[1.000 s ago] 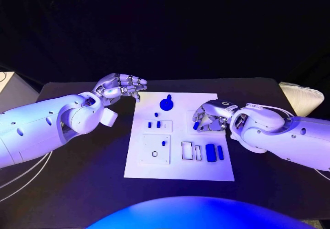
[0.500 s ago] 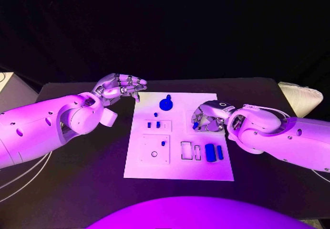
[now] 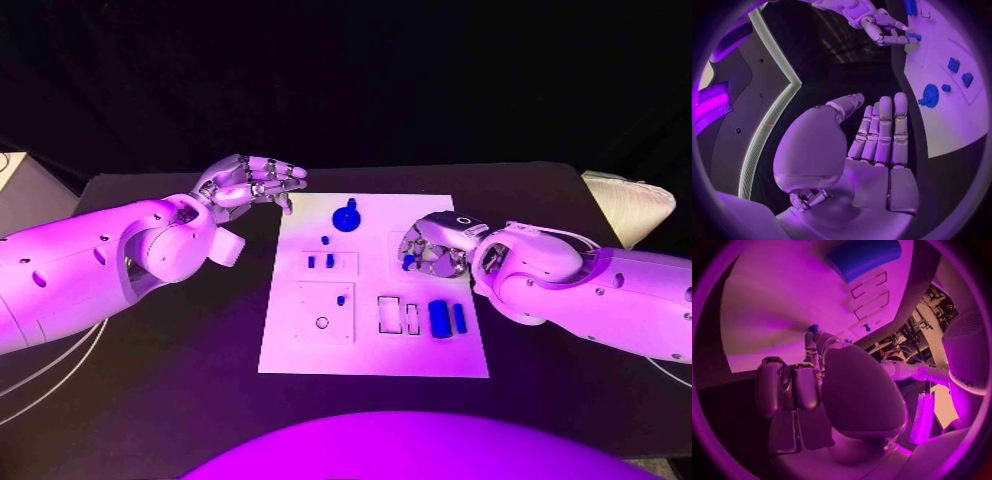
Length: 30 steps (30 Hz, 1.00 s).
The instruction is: Assemble the parts on the task board
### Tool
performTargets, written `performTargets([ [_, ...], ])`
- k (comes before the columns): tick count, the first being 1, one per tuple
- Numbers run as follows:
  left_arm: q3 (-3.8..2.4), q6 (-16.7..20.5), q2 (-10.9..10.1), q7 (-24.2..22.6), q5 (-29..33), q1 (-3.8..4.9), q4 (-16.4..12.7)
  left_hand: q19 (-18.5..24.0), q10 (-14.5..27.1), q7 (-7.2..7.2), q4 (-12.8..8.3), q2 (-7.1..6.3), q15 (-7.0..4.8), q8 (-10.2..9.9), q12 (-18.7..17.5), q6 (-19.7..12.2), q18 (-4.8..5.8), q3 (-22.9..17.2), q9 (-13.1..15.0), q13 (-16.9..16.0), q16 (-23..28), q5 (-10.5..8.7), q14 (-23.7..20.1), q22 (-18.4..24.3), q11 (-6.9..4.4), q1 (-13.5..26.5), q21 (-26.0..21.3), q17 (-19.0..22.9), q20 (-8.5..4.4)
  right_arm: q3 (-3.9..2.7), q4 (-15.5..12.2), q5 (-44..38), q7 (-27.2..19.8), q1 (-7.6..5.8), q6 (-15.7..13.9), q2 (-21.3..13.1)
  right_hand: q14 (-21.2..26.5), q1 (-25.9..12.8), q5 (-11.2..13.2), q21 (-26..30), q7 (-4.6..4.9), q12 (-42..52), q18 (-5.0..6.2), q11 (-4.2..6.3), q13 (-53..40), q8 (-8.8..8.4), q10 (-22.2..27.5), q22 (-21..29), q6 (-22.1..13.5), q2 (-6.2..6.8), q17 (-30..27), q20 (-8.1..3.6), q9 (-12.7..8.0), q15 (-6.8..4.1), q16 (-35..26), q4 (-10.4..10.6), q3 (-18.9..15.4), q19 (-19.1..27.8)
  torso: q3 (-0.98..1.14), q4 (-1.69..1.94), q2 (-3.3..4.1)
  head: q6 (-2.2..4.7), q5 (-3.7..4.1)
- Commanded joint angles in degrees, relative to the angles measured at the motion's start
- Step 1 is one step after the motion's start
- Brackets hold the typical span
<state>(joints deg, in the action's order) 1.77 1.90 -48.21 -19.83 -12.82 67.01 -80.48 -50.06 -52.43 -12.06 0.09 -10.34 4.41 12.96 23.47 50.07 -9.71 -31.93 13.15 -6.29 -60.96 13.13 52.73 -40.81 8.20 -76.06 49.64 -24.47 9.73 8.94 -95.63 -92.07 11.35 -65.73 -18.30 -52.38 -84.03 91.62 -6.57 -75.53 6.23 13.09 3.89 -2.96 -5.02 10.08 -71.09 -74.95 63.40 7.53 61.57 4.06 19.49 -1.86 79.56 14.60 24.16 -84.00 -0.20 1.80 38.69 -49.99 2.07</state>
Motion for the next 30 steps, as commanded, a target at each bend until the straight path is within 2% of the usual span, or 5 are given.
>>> performTargets([
  [1,-0.03,-0.91,0.09,-0.37,0.42,-0.03,-0.07,-0.44,-0.06,-0.01,0.28,0.09,0.05,0.40,-0.36,-0.52,-0.81,0.03,-0.08,0.09,0.34,0.37,0.25,-0.07,0.34,-0.03,0.32,0.10,0.07,-0.05,-0.35,-0.73,1.08,0.06,-3.53,0.09,-0.98,-3.01,-0.26,-0.55,0.01,-1.30,-0.75,0.72,-0.40,3.84,-1.77,-4.29,-0.27,1.70,-0.06,-0.52,5.05,-0.36,0.40,-1.88,5.00,-1.47,-0.02,-0.02,-0.06,-0.01,-0.02],
  [5,-0.03,-0.89,0.08,-0.38,0.45,-0.06,-0.03,-0.44,-0.06,-0.01,0.28,0.09,0.05,0.40,-0.36,-0.52,-0.81,0.03,-0.08,0.09,0.34,0.37,0.25,-0.07,0.34,-0.03,0.32,0.10,0.07,-0.06,-1.02,-0.23,1.24,0.09,-4.80,-0.40,-1.00,-3.77,-0.26,-0.65,0.03,-1.58,-0.77,0.75,-0.61,4.17,-2.05,-4.42,-0.43,2.07,0.02,-0.53,5.54,-0.38,0.46,-2.52,6.15,-1.49,0.02,-0.06,-0.08,-0.01,-0.25],
  [6,-0.03,-0.87,0.09,-0.38,0.47,-0.06,-0.01,-0.44,-0.06,-0.01,0.28,0.09,0.05,0.40,-0.36,-0.52,-0.81,0.03,-0.08,0.09,0.34,0.37,0.25,-0.07,0.34,-0.03,0.32,0.10,0.07,-0.07,-1.30,-0.12,1.23,0.05,-5.05,-0.62,-0.99,-5.74,-0.30,-0.72,0.03,-2.27,-0.78,0.76,-1.12,4.89,-2.52,-4.62,-0.89,2.67,-0.04,-0.54,6.67,-0.38,0.51,-4.10,8.56,-1.49,0.04,-0.08,-0.10,-0.01,-0.29],
  [19,-0.03,-0.84,0.39,-0.41,0.64,-0.26,0.53,-0.44,-0.06,-0.01,0.28,0.09,0.05,0.40,-0.36,-0.52,-0.81,0.03,-0.08,0.09,0.34,0.37,0.25,-0.07,0.34,-0.03,0.32,0.10,0.07,-0.61,-8.06,4.17,-0.09,-2.60,-7.18,-3.50,-0.99,-6.85,-0.40,-1.38,0.03,-2.65,-0.93,0.77,-1.44,5.30,-2.74,-5.21,-1.09,2.96,-0.01,-0.54,7.31,-0.39,0.57,-5.11,9.68,-1.69,0.07,-0.07,-0.05,-0.01,-0.29],
  [30,-0.03,-1.01,0.73,-0.37,0.72,-0.38,0.64,-0.44,-0.06,-0.01,0.28,0.09,0.05,0.40,-0.36,-0.52,-0.81,0.03,-0.08,0.09,0.34,0.37,0.25,-0.07,0.34,-0.03,0.32,0.10,0.07,-0.36,-9.41,4.26,-1.37,-1.88,-5.65,1.73,-0.97,-7.18,-0.48,-1.41,0.05,-2.77,-0.94,0.76,-1.54,5.41,-2.78,-5.26,-1.16,3.03,-0.12,-0.53,7.50,-0.38,0.54,-5.44,9.98,-1.69,0.01,-0.06,-0.05,-0.01,-1.03],
])
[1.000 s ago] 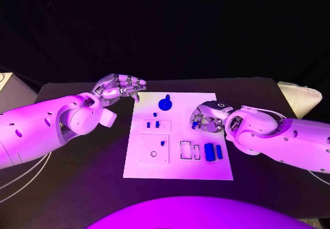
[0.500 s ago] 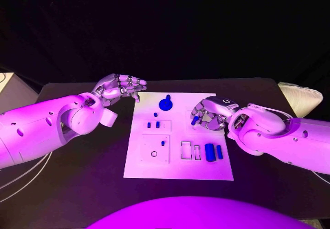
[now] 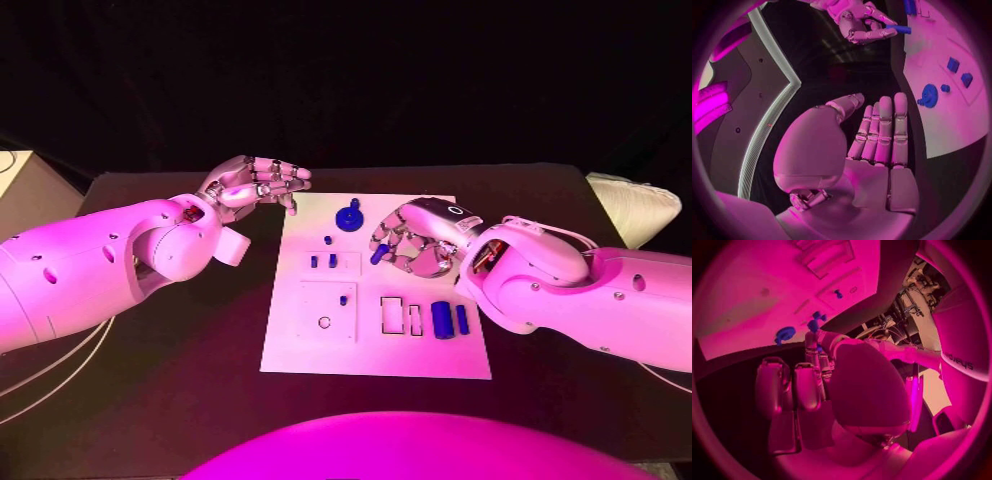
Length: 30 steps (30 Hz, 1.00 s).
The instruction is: Assemble the parts on the task board
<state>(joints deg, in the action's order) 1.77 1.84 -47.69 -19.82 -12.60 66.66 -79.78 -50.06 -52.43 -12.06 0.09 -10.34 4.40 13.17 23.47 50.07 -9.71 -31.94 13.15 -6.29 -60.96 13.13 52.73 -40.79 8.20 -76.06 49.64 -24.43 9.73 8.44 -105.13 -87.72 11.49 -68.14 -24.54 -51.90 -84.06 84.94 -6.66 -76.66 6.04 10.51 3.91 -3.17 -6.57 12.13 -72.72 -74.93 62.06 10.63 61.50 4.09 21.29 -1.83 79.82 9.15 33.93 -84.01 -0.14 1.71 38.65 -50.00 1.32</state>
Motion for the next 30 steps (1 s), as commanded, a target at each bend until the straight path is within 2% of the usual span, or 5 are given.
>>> performTargets([
  [1,-0.04,-0.97,0.25,-0.38,0.51,-0.04,-0.06,-0.44,-0.06,-0.01,0.28,0.09,0.05,0.19,-0.36,-0.52,-0.81,0.04,-0.09,0.09,0.34,0.37,0.25,-0.08,0.34,-0.03,0.32,0.05,0.07,0.19,0.23,-0.40,-1.61,0.78,0.71,1.91,-0.94,-0.50,-0.39,-0.29,0.25,-0.20,-0.95,0.96,0.01,3.36,-1.16,-5.28,0.18,-0.07,-0.05,-0.56,5.70,-0.41,0.28,0.01,0.20,-1.69,-0.06,0.05,-0.02,0.00,-0.37],
  [5,-0.04,-1.05,0.42,-0.35,0.53,-0.05,-0.06,-0.45,-0.09,0.01,0.30,0.14,0.04,0.26,-0.36,-0.51,-0.82,-0.01,-0.11,0.12,0.36,0.38,0.26,-0.10,0.32,-0.08,0.33,0.06,0.08,0.46,0.99,-2.13,-1.94,2.15,1.35,4.86,-0.89,-0.69,-0.45,-0.07,0.26,-0.29,-0.91,0.95,-0.04,3.40,-1.14,-5.14,0.10,-0.07,-0.30,-0.55,5.80,-0.40,0.19,-0.19,0.40,-1.61,-0.13,0.21,0.03,0.00,-0.74],
  [14,-0.04,-1.08,0.64,-0.25,0.54,-0.06,-0.09,-0.45,-0.09,0.01,0.30,0.14,0.04,0.26,-0.36,-0.51,-0.82,-0.01,-0.11,0.12,0.36,0.38,0.26,-0.10,0.32,-0.08,0.33,0.06,0.08,0.83,2.58,-4.44,-2.23,5.00,2.85,9.30,-0.81,-0.93,-0.52,0.18,0.28,-0.42,-0.85,0.92,-0.09,3.44,-1.10,-4.98,-0.01,-0.06,-0.63,-0.54,5.92,-0.38,0.07,-0.42,0.62,-1.51,-0.17,0.16,0.09,0.00,-1.53],
  [21,-0.04,-1.10,0.74,-0.21,0.54,-0.07,-0.02,-0.45,-0.09,0.01,0.30,0.14,0.04,0.26,-0.36,-0.51,-0.82,-0.01,-0.11,0.12,0.36,0.38,0.26,-0.10,0.32,-0.08,0.33,0.06,0.08,0.99,3.57,-5.04,-2.15,6.17,3.61,10.90,-0.78,-1.04,-0.57,0.34,0.31,-0.48,-0.82,0.91,-0.13,3.46,-1.09,-4.87,-0.07,-0.07,-0.75,-0.54,5.98,-0.38,0.02,-0.57,0.75,-1.45,-0.10,0.17,0.13,0.00,-1.88],
  [30,-0.04,-1.16,0.74,-0.14,0.54,-0.09,-0.04,-0.45,-0.09,0.01,0.30,0.14,0.04,0.26,-0.36,-0.51,-0.82,-0.01,-0.11,0.12,0.36,0.38,0.26,-0.10,0.32,-0.08,0.33,0.06,0.08,1.22,4.46,-5.92,-1.86,6.93,4.54,11.87,-0.76,-1.15,-0.60,0.42,0.33,-0.53,-0.80,0.89,-0.16,3.48,-1.08,-4.82,-0.11,-0.07,-0.84,-0.53,6.03,-0.37,-0.01,-0.67,0.84,-1.42,-0.03,0.10,0.12,0.00,-2.26],
])
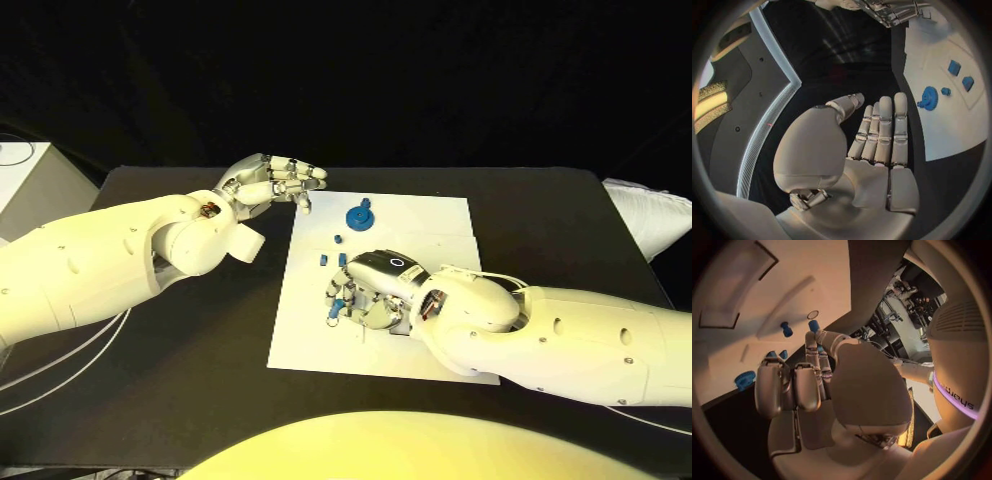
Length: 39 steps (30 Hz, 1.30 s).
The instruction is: Assemble the parts on the task board
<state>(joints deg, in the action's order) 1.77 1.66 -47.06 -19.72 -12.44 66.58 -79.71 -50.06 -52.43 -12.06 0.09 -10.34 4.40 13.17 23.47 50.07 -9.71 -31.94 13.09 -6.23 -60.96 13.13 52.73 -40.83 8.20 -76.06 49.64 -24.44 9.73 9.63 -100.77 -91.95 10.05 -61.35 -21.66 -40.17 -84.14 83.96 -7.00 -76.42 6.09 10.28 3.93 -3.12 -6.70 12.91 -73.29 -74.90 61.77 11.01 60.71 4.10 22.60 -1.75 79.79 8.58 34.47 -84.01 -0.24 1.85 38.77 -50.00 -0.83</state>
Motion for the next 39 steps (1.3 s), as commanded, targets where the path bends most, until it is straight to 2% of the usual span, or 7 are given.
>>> performTargets([
  [1,-0.04,-0.98,0.11,-0.23,0.38,-0.01,-0.11,-0.45,-0.09,0.01,0.30,0.14,0.04,0.26,-0.36,-0.51,-0.82,-0.01,-0.05,0.06,0.36,0.38,0.26,-0.06,0.32,-0.08,0.33,0.07,0.07,0.05,0.15,-1.87,-0.37,0.20,1.77,0.18,-0.69,-0.17,-0.26,0.19,0.28,-0.29,-0.82,0.85,-0.03,2.69,-0.51,-4.85,0.18,-0.45,-0.05,-0.54,4.72,-0.45,0.02,-0.10,0.30,-1.43,0.07,-0.07,-0.02,0.00,-0.16],
  [11,-0.04,-1.08,0.10,-0.12,0.38,-0.02,-0.09,-0.45,-0.09,0.01,0.30,0.14,0.04,0.26,-0.36,-0.51,-0.82,-0.01,-0.05,0.06,0.36,0.38,0.26,-0.06,0.32,-0.08,0.33,0.07,0.07,0.12,0.33,-2.50,-0.20,0.52,2.03,0.56,-0.69,-0.17,-0.26,0.19,0.28,-0.29,-0.82,0.85,-0.03,2.69,-0.51,-4.85,0.18,-0.45,-0.05,-0.54,4.72,-0.45,0.02,-0.10,0.30,-1.43,0.09,-0.05,-0.04,0.00,-0.31],
  [18,-0.04,-1.13,0.07,-0.05,0.38,-0.02,-0.07,-0.45,-0.11,0.02,0.35,0.20,0.03,0.35,-0.36,-0.53,-0.82,-0.06,-0.09,0.10,0.39,0.39,0.27,-0.09,0.32,-0.11,0.36,0.08,0.07,0.13,0.44,-2.76,-0.20,0.71,1.97,0.71,-0.69,-0.17,-0.26,0.19,0.28,-0.29,-0.82,0.85,-0.03,2.69,-0.51,-4.85,0.18,-0.45,-0.05,-0.54,4.72,-0.45,0.02,-0.10,0.30,-1.43,-0.03,-0.07,-0.08,0.00,-0.36],
  [25,-0.04,-1.17,0.07,-0.02,0.38,-0.03,-0.04,-0.45,-0.11,0.02,0.35,0.20,0.03,0.35,-0.36,-0.53,-0.82,-0.06,-0.09,0.10,0.39,0.39,0.27,-0.09,0.32,-0.11,0.36,0.08,0.07,0.13,0.64,-2.82,-0.25,0.97,2.04,1.00,-0.69,-0.17,-0.26,0.19,0.28,-0.29,-0.82,0.85,-0.03,2.69,-0.51,-4.85,0.18,-0.45,-0.05,-0.54,4.72,-0.45,0.02,-0.10,0.30,-1.43,-0.02,-0.07,-0.07,0.00,-0.43],
  [39,-0.04,-1.19,0.01,0.02,0.38,-0.04,-0.03,-0.45,-0.11,0.02,0.35,0.20,0.03,0.35,-0.36,-0.53,-0.82,-0.06,-0.09,0.10,0.39,0.39,0.27,-0.09,0.32,-0.11,0.36,0.08,0.07,0.14,2.77,-3.47,-0.03,2.02,1.68,2.18,-0.67,-0.50,-0.35,0.31,0.31,-0.41,-0.79,0.82,-0.12,2.77,-0.53,-4.78,0.09,-0.44,-0.13,-0.52,4.88,-0.42,-0.01,-0.44,0.55,-1.37,-0.02,0.01,-0.05,0.00,-0.50],
])
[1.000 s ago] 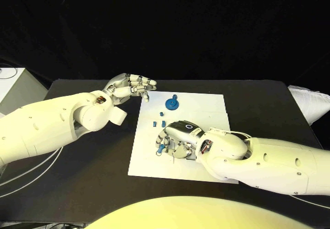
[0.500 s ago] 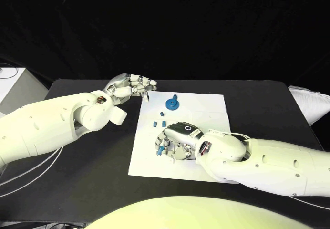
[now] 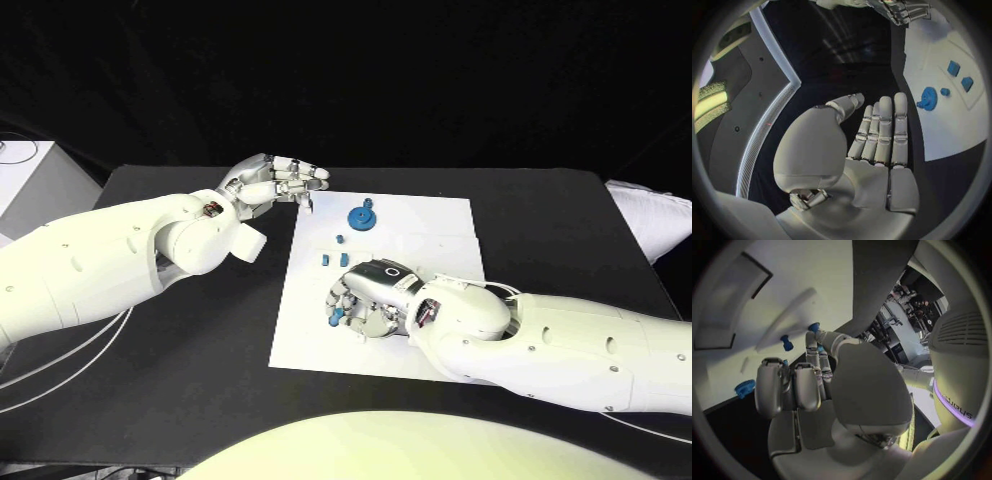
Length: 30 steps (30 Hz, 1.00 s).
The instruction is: Assemble the parts on the task board
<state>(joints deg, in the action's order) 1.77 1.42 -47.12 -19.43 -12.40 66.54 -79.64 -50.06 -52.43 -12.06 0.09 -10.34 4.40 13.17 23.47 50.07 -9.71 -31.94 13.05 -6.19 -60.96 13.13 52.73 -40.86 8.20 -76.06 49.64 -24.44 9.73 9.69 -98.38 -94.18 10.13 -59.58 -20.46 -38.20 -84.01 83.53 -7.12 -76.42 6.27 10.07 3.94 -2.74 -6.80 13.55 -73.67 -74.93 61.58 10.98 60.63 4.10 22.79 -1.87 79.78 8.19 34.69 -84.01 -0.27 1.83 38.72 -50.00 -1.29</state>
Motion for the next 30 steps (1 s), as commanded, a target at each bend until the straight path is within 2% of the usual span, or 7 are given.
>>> performTargets([
  [1,-0.04,-0.95,0.06,-0.26,0.34,0.00,-0.11,-0.45,-0.11,0.02,0.35,0.20,0.03,0.35,-0.36,-0.53,-0.82,-0.06,-0.05,0.05,0.39,0.39,0.27,-0.06,0.32,-0.11,0.36,0.09,0.07,0.07,0.46,-1.33,-0.04,0.28,0.51,0.25,-0.80,-0.07,-0.23,0.31,0.12,-0.20,-0.80,0.44,-0.03,2.13,-0.16,-4.76,0.28,-0.41,-0.05,-0.53,4.70,-0.30,0.00,-0.05,0.33,-1.38,0.01,0.01,0.01,0.00,-0.06],
  [11,-0.04,-1.00,0.01,-0.13,0.34,0.00,-0.09,-0.44,-0.10,0.01,0.43,0.23,0.04,0.39,-0.37,-0.56,-0.82,-0.07,-0.08,0.08,0.41,0.38,0.27,-0.07,0.33,-0.06,0.37,0.10,0.08,0.07,1.08,-1.38,-0.55,0.48,2.03,0.54,-0.64,-1.00,-0.18,0.94,0.27,-0.60,-0.67,0.28,-0.14,2.18,0.21,-4.36,-0.04,-0.04,-0.69,-0.44,4.95,-0.17,-0.26,-0.51,0.32,-1.12,0.02,-0.12,-0.05,0.00,-0.13],
  [14,-0.04,-0.99,0.01,-0.10,0.34,0.00,-0.09,-0.44,-0.10,0.01,0.43,0.23,0.04,0.39,-0.37,-0.56,-0.82,-0.07,-0.08,0.08,0.41,0.38,0.27,-0.07,0.33,-0.06,0.37,0.10,0.08,0.08,1.20,-0.49,-1.45,0.49,2.31,0.56,-0.53,-2.95,-3.77,1.57,0.82,-1.44,-0.57,-0.18,-0.19,1.26,1.42,-4.00,-1.65,1.02,-1.04,-0.14,4.75,0.33,-0.41,-0.64,-0.35,-0.84,0.02,-0.13,-0.09,0.00,-0.11],
  [15,-0.04,-0.98,0.01,-0.09,0.34,0.00,-0.09,-0.44,-0.10,0.01,0.43,0.23,0.04,0.39,-0.37,-0.56,-0.82,-0.07,-0.08,0.08,0.41,0.38,0.27,-0.07,0.33,-0.06,0.37,0.10,0.08,0.09,1.26,-0.17,-1.80,0.49,2.36,0.57,-0.44,-4.42,-5.18,2.23,1.39,-2.11,-0.46,-0.79,-0.07,0.04,2.65,-3.58,-3.36,2.19,-1.33,0.16,4.23,0.73,-0.53,-0.33,-1.10,-0.58,0.03,-0.13,-0.09,0.00,-0.08],
  [17,-0.04,-0.95,0.01,-0.08,0.34,0.00,-0.08,-0.44,-0.10,0.01,0.43,0.23,0.04,0.39,-0.37,-0.56,-0.82,-0.07,-0.08,0.08,0.41,0.38,0.27,-0.07,0.33,-0.06,0.37,0.10,0.08,0.09,1.29,0.10,-2.09,0.49,2.34,0.57,-0.34,-6.29,-4.82,3.88,1.81,-2.97,-0.15,-1.51,0.24,-1.39,4.64,-2.46,-5.25,3.71,-1.41,0.65,3.57,1.30,-0.57,0.23,-2.42,0.04,0.04,-0.13,-0.09,0.00,-0.07],
  [20,-0.04,-0.92,0.00,-0.06,0.35,0.00,-0.09,-0.42,-0.11,-0.02,0.69,0.41,0.08,0.45,-0.38,-0.56,-0.81,-0.07,-0.10,0.11,0.43,0.38,0.28,-0.07,0.36,0.15,0.35,0.10,0.10,0.10,1.28,0.36,-2.33,0.49,2.14,0.53,-0.24,-7.09,-4.35,4.78,1.91,-3.12,0.05,-1.75,0.34,-2.31,5.71,-1.88,-6.33,4.56,-1.57,0.96,3.12,1.51,-0.62,0.37,-3.46,0.37,0.05,-0.09,-0.07,0.00,-0.04],
  [30,-0.04,-0.85,0.00,-0.01,0.38,-0.01,-0.05,-0.42,-0.10,-0.02,0.85,0.59,0.08,0.48,-0.38,-0.57,-0.81,-0.14,-0.12,0.12,0.43,0.41,0.29,-0.07,0.36,0.23,0.33,0.10,0.11,0.12,0.93,0.86,-2.58,0.50,0.63,0.36,-0.13,-7.31,-4.38,5.24,1.97,-3.05,0.15,-1.92,0.40,-2.84,6.83,-1.62,-6.74,5.10,-1.87,1.20,2.81,1.68,-0.71,0.21,-4.39,0.54,0.03,-0.08,-0.04,0.00,-0.03],
])
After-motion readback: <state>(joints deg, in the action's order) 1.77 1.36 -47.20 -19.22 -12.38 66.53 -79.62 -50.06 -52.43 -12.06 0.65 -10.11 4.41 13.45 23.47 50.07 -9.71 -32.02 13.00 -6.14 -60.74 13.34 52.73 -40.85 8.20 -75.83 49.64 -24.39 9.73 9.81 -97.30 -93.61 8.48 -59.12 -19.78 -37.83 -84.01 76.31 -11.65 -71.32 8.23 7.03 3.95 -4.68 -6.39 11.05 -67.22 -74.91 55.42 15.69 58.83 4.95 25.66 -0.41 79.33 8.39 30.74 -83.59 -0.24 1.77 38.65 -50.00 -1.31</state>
